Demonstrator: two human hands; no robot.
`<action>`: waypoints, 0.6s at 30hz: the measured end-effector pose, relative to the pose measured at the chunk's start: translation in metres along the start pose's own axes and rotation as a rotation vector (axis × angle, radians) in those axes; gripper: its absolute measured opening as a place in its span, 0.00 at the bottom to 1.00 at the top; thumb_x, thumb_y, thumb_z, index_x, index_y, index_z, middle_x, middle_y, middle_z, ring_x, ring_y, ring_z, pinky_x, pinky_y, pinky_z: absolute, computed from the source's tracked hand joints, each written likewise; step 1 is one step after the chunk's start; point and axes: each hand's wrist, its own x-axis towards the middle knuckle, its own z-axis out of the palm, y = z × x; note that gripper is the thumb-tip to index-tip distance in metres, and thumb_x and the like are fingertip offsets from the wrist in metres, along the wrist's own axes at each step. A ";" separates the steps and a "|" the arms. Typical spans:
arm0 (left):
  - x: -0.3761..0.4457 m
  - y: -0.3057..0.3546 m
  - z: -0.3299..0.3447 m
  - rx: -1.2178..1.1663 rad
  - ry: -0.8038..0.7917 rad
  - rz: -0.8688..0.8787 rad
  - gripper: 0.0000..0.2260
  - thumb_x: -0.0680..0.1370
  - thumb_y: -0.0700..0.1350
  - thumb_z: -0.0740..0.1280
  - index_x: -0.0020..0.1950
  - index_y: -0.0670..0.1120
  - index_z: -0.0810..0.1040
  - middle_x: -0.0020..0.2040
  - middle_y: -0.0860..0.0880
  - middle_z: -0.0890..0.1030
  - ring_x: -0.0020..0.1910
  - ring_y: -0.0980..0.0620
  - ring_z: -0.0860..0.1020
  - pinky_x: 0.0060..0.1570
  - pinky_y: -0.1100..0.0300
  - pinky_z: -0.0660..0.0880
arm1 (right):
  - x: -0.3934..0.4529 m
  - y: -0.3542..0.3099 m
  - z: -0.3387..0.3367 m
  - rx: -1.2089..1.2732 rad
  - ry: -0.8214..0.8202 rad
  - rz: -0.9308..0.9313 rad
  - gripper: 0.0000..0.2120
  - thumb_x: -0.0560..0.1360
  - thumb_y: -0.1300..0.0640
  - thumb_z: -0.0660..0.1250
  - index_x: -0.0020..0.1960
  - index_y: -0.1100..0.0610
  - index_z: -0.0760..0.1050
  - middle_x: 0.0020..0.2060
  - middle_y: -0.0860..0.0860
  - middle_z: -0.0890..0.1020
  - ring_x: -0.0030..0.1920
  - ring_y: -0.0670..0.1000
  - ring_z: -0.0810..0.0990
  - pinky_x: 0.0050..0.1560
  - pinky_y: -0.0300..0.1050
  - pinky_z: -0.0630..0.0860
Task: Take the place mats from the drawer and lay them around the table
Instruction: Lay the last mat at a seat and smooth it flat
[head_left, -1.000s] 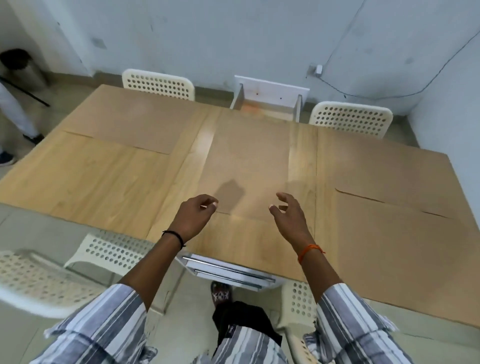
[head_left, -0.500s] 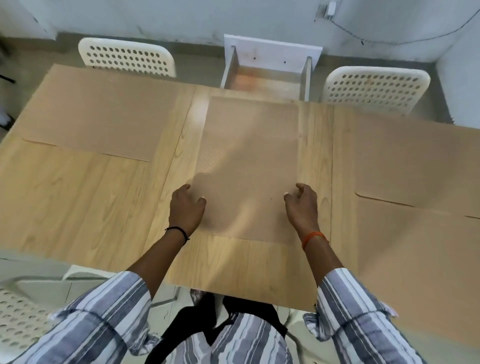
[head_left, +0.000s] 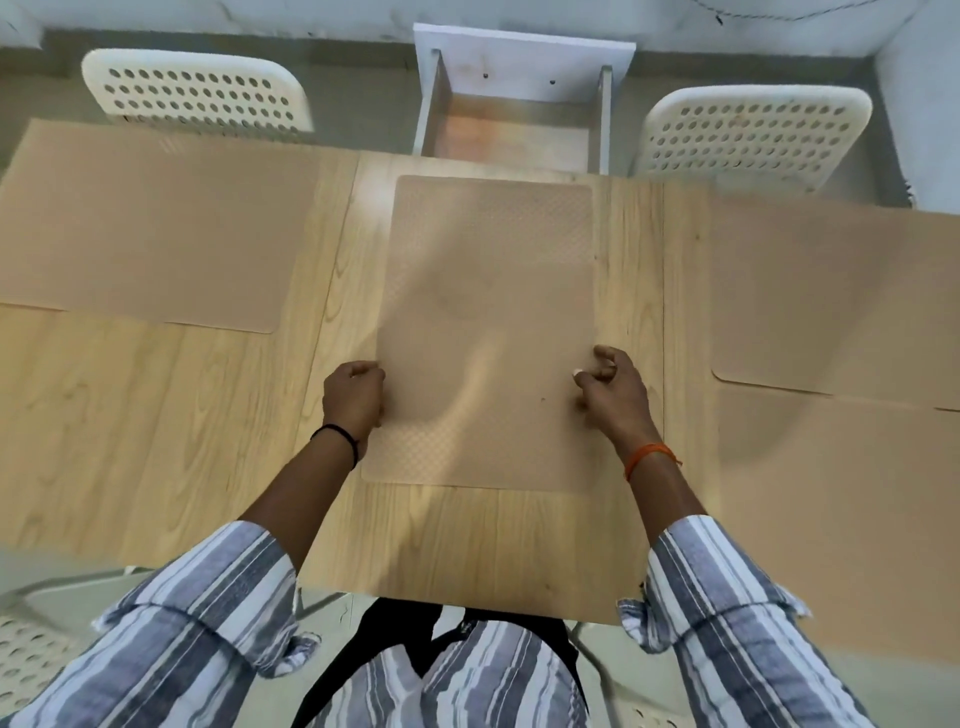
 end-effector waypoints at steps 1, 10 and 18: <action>0.002 0.003 0.000 -0.029 -0.006 -0.027 0.07 0.78 0.41 0.62 0.53 0.45 0.77 0.39 0.48 0.75 0.31 0.51 0.71 0.30 0.59 0.69 | 0.002 -0.001 0.000 0.003 -0.002 0.005 0.21 0.77 0.55 0.67 0.69 0.51 0.70 0.49 0.48 0.77 0.54 0.54 0.80 0.55 0.54 0.80; 0.000 0.008 0.001 -0.106 -0.087 -0.127 0.05 0.77 0.43 0.65 0.44 0.43 0.77 0.38 0.49 0.76 0.37 0.51 0.72 0.40 0.58 0.71 | 0.006 -0.005 -0.007 0.133 -0.067 0.102 0.08 0.79 0.60 0.65 0.55 0.56 0.80 0.43 0.53 0.81 0.37 0.50 0.78 0.39 0.43 0.76; -0.001 0.013 -0.007 -0.161 -0.220 -0.122 0.14 0.77 0.48 0.68 0.59 0.43 0.77 0.51 0.47 0.80 0.45 0.50 0.78 0.42 0.56 0.77 | 0.001 0.000 -0.001 0.152 -0.062 0.077 0.11 0.79 0.59 0.65 0.61 0.56 0.79 0.47 0.54 0.83 0.41 0.48 0.80 0.37 0.38 0.72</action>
